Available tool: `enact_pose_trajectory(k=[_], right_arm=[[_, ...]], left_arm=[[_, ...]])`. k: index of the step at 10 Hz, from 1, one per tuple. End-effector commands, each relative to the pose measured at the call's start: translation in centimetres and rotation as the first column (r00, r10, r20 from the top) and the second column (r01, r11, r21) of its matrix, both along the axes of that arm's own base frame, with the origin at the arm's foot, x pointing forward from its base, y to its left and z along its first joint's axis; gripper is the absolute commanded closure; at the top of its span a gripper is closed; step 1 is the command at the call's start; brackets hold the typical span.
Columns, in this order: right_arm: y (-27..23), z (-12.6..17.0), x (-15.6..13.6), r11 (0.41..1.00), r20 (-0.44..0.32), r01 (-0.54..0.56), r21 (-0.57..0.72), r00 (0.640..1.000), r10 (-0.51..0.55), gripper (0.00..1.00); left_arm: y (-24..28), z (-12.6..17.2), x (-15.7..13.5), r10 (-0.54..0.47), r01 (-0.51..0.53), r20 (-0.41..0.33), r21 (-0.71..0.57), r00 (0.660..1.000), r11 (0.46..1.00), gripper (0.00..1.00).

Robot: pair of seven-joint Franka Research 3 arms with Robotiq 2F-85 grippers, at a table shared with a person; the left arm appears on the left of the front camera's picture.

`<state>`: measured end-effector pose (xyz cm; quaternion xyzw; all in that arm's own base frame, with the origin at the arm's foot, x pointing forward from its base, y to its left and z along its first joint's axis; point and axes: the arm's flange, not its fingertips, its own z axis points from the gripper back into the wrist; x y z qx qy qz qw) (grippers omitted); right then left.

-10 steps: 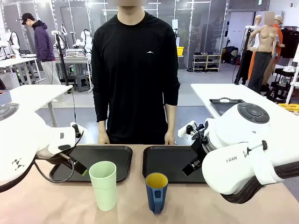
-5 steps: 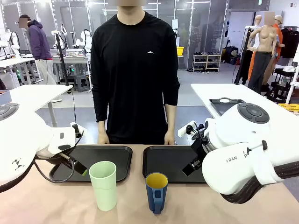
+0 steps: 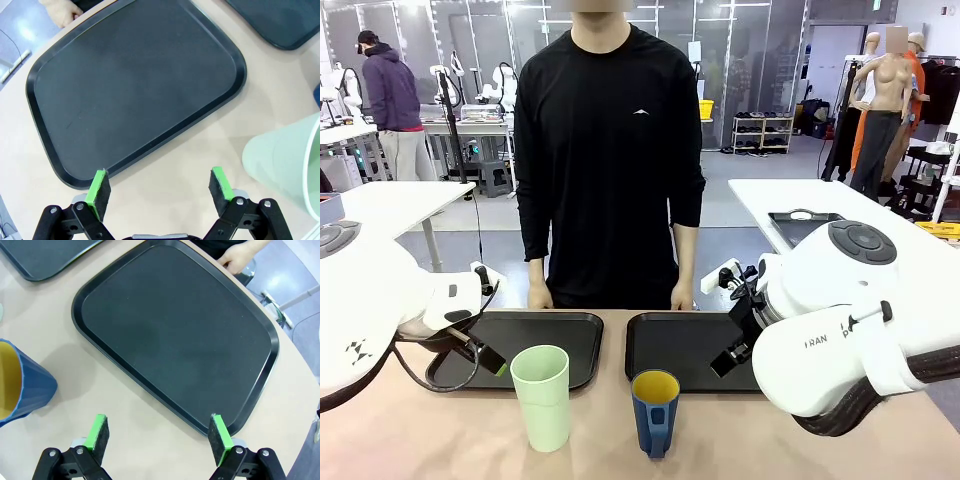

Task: Sort and store the cups by type.
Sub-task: Pick up the Reusable plastic cup.

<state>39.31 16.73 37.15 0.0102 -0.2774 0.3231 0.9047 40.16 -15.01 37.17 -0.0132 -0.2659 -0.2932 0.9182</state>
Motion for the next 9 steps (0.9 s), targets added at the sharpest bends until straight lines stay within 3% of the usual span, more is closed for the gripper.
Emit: enact_pose_trajectory(k=[1, 8, 9], right_arm=[[0.0, 0.0, 0.0, 1.0, -0.001, 0.002, 0.002, 1.0, -0.002, 0.0], [0.0, 0.0, 0.0, 1.0, 0.0, 0.0, 0.0, 1.0, 0.0, 0.0], [0.7, 1.4, -0.1, 0.992, -0.026, 0.122, -0.041, 0.992, -0.123, 0.0]], left_arm=[[0.0, 0.0, 0.0, 0.001, -0.001, 0.0, 0.0, 1.0, 1.0, 0.0], [-0.2, 0.5, 0.0, 0.017, -0.017, 0.001, -0.009, 1.0, 1.0, 0.0], [-0.3, 1.3, 0.0, 0.052, -0.052, 0.014, 0.0, 0.999, 0.999, 0.0]])
